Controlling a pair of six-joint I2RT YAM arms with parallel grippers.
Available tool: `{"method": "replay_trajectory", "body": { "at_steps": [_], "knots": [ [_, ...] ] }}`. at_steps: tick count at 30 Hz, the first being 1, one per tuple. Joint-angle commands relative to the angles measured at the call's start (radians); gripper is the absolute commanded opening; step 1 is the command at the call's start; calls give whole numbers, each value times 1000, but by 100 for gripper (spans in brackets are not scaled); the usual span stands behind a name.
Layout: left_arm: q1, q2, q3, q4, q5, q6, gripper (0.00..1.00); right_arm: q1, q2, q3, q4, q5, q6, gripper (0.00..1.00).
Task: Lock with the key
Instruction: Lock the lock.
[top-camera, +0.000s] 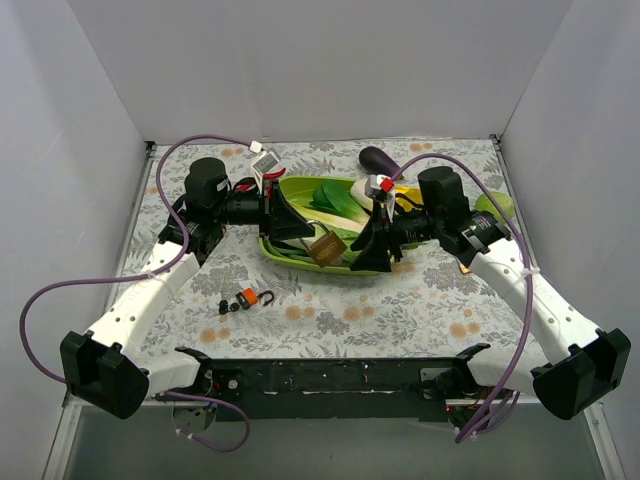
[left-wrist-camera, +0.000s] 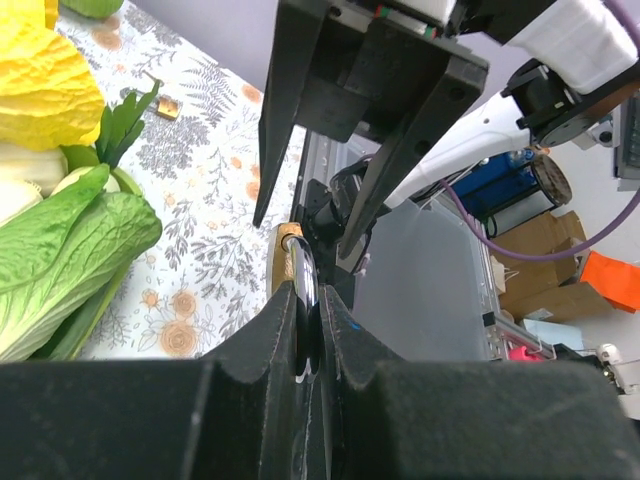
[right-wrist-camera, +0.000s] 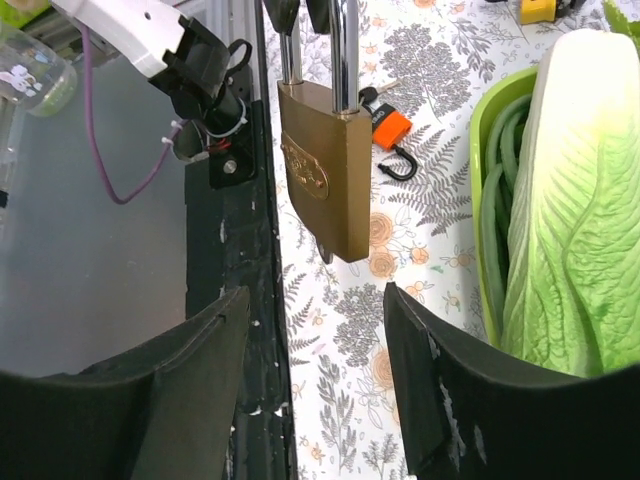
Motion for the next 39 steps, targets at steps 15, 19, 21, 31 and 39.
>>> {"method": "replay_trajectory", "body": {
  "at_steps": [15,19,21,31,39],
  "knots": [
    [0,-25,20,314,56,-262,0,-2,-36,-93,338,-127,267,49],
    [0,-22,21,325,57,-271,0,-2,-28,-104,387,-150,322,38],
    [0,-22,24,325,56,-272,0,-2,-20,-104,400,-171,339,35],
    [0,-25,-3,340,42,-279,0,-2,-17,-124,407,-223,393,1],
    [36,7,38,395,31,-317,0,-40,-66,-188,233,-237,307,1]
  ]
}}
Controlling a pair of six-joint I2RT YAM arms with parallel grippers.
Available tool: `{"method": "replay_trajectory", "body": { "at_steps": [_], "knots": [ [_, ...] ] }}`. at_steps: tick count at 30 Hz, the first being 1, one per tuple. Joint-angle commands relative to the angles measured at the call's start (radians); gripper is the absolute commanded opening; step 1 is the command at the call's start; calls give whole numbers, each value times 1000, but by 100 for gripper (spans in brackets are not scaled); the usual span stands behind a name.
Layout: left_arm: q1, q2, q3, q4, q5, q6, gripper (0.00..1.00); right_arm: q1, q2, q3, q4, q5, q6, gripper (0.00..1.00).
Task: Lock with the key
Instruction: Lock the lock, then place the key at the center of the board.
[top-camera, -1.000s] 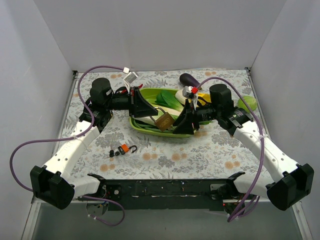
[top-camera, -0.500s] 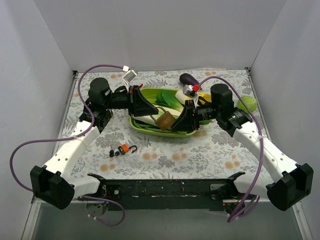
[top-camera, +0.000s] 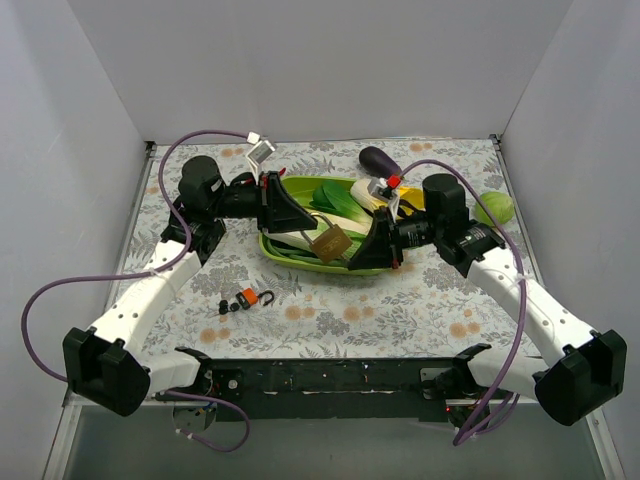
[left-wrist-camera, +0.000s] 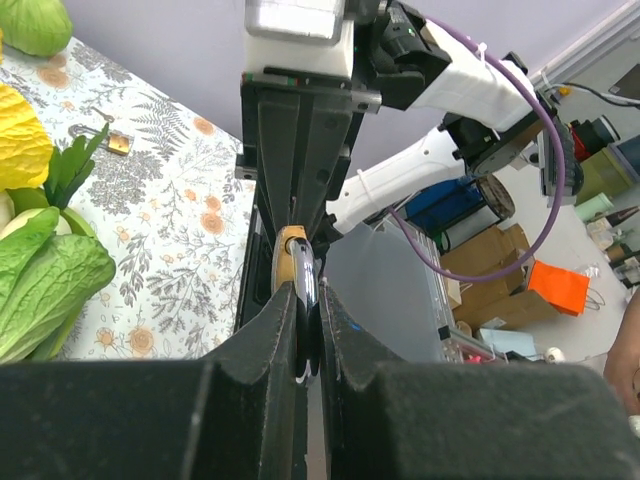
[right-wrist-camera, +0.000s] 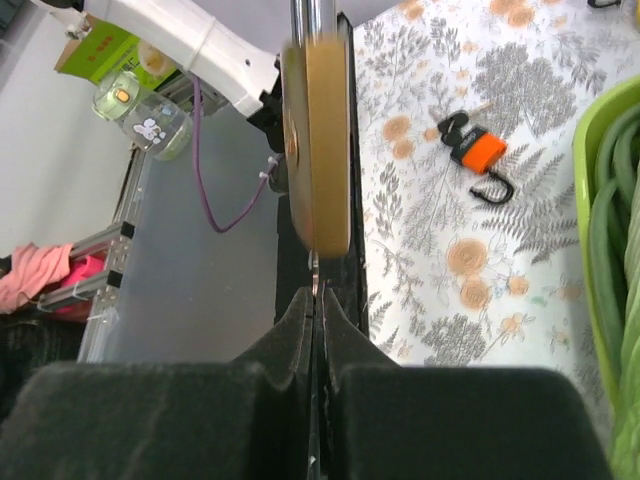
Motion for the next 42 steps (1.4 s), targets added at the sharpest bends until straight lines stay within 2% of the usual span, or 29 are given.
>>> {"method": "replay_trajectory", "body": {
  "at_steps": [1,6,9,11,13,14,15,16,17,19,22,25,27,30,35,42],
  "knots": [
    [37,13,68,118,-23,-48,0,-41,-52,-78,-126,-54,-47,1],
    [48,51,114,181,-20,-91,0,-91,-111,-159,-218,-51,-100,1],
    [55,68,139,181,-17,-91,0,-194,-117,-172,-323,-70,-156,1],
    [60,70,140,174,-17,-87,0,-350,-103,-150,-418,-96,-278,1],
    [66,64,137,163,-14,-75,0,-512,-85,-112,-659,-120,-431,1],
    [69,61,136,155,-15,-73,0,-582,-53,-87,-755,-114,-629,1],
    [74,56,128,155,-15,-71,0,-619,-42,-43,-828,-95,-659,1],
    [75,56,126,152,-20,-74,0,-704,-43,-40,-784,-106,-633,1],
    [78,56,125,142,-31,-78,0,-734,-42,-29,-776,-104,-616,1],
    [90,55,122,139,-34,-84,0,-777,12,43,-857,-23,-685,1],
    [110,51,117,139,-35,-88,0,-886,87,83,-865,32,-668,1],
    [130,41,107,140,-38,-96,0,-953,165,111,-893,169,-697,1],
    [143,36,97,139,-38,-93,0,-963,242,108,-904,283,-714,1],
    [152,31,79,140,-40,-91,0,-963,342,111,-939,374,-777,1],
    [153,44,63,154,-43,-91,0,-941,480,97,-925,416,-771,1],
    [160,51,65,132,-43,-76,0,-883,512,27,-793,494,-622,1]
  ]
}}
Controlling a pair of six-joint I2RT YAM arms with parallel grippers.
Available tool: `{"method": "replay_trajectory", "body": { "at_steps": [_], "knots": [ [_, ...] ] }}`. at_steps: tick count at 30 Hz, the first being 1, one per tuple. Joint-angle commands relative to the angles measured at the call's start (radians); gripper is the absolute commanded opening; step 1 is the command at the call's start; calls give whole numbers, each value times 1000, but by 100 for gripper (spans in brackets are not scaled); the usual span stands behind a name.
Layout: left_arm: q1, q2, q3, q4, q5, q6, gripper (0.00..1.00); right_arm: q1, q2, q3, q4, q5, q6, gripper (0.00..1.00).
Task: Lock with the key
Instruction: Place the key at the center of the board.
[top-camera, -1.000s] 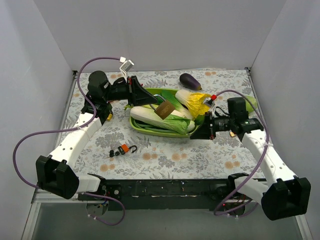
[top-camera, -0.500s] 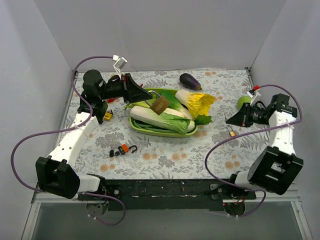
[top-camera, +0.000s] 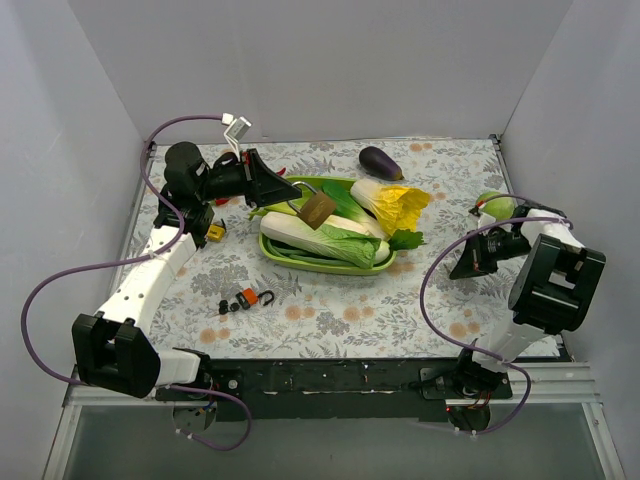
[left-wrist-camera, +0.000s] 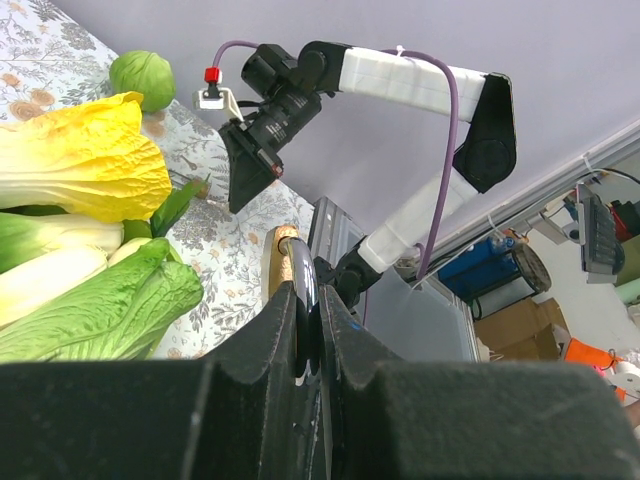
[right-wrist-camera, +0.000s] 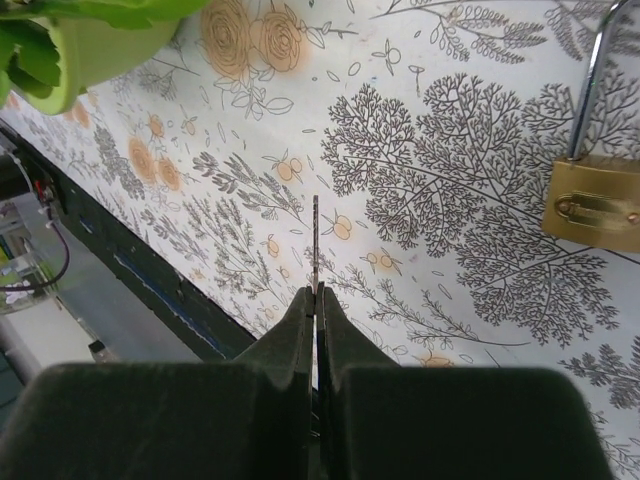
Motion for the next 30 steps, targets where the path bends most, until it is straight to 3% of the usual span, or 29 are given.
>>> {"method": "replay_trajectory", "body": {
  "at_steps": [1,22,30],
  "knots": [
    [8,-39,13,29,-14,1,0,24,-5,-51,105,64,106,1],
    [10,-34,-4,23,-21,-5,0,71,35,-130,406,133,330,1],
    [10,-42,-8,6,-21,6,0,85,52,-128,429,153,356,8]
  ]
}}
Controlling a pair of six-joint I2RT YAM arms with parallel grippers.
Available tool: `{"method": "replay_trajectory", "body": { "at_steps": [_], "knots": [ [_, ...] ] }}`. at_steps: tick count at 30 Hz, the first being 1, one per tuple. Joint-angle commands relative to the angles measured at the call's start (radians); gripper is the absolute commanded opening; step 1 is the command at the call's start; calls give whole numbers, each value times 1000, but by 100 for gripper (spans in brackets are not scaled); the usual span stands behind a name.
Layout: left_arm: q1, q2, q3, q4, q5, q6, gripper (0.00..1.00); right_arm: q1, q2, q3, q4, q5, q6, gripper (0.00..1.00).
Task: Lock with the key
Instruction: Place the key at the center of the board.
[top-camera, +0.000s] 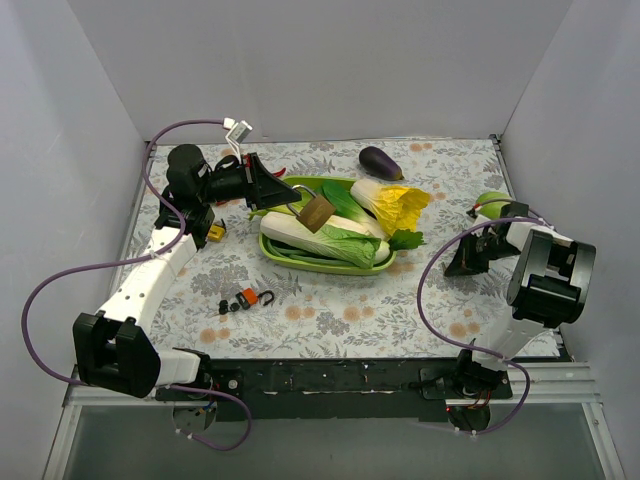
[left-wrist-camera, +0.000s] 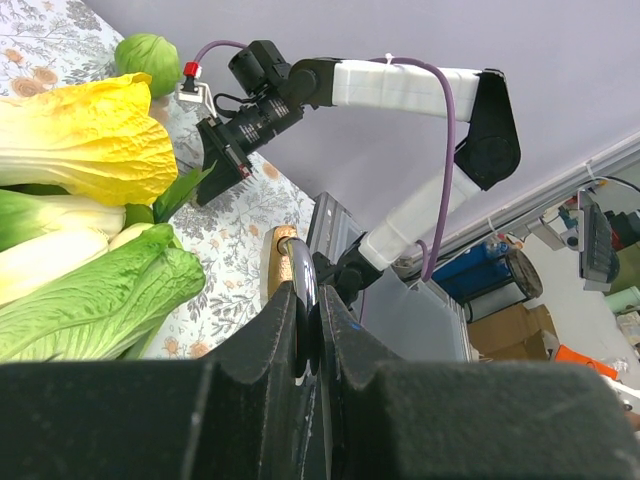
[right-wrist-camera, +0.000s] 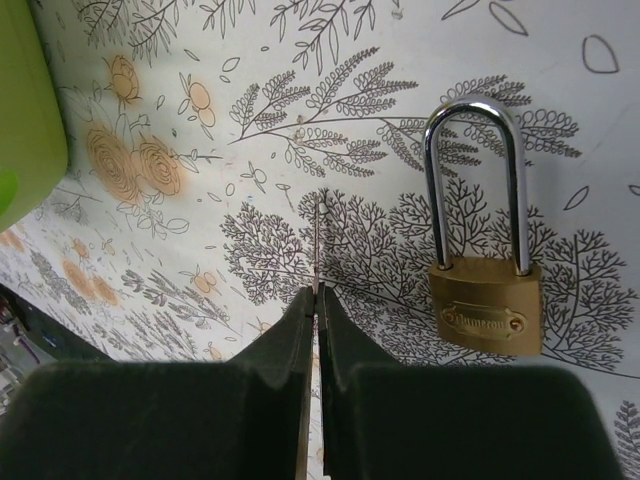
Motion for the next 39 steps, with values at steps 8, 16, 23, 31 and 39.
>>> {"method": "replay_trajectory", "body": {
  "at_steps": [8,16,23,31,39],
  "knots": [
    [4,-42,12,27,-11,3,0,15,15,-7,27,34,27,33],
    [6,-59,-5,-5,-7,21,0,18,-49,33,-59,11,1,41],
    [3,-62,-34,-32,41,44,0,27,-227,180,-232,-96,-182,77],
    [-98,-38,-41,-6,-108,-25,0,363,-431,409,-110,35,-127,91],
    [-148,31,-2,58,-165,-80,0,728,-402,584,-29,83,-47,93]
  ]
}}
